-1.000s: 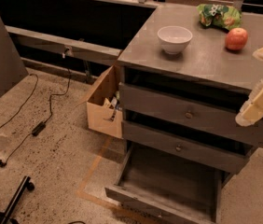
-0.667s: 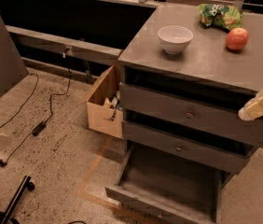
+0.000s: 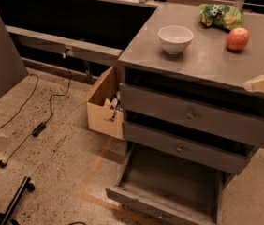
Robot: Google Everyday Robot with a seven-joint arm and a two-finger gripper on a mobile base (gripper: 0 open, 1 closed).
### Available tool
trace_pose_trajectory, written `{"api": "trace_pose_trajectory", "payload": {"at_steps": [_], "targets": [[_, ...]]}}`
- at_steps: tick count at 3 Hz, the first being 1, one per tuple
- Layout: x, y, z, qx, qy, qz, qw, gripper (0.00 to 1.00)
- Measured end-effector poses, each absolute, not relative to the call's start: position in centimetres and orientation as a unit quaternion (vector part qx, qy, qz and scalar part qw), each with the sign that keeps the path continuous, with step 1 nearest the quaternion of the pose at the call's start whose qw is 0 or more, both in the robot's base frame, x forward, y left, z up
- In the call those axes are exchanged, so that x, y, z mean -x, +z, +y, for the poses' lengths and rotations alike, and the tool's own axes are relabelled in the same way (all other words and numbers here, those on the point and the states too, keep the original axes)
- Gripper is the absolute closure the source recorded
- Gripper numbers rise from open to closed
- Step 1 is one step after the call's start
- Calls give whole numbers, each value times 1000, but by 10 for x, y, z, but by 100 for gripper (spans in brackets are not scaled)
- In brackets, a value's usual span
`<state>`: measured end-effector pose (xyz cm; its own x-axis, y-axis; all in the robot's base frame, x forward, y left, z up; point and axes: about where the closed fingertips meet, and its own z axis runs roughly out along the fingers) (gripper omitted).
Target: Place apple into bottom drawer
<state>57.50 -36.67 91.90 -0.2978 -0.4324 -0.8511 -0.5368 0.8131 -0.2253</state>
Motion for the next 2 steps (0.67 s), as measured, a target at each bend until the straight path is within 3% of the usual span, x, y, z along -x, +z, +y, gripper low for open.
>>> {"api": "trace_pose_trajectory", "payload": {"at_steps": [2], "targets": [[-639, 910, -434, 133, 11, 821, 556, 0]]}}
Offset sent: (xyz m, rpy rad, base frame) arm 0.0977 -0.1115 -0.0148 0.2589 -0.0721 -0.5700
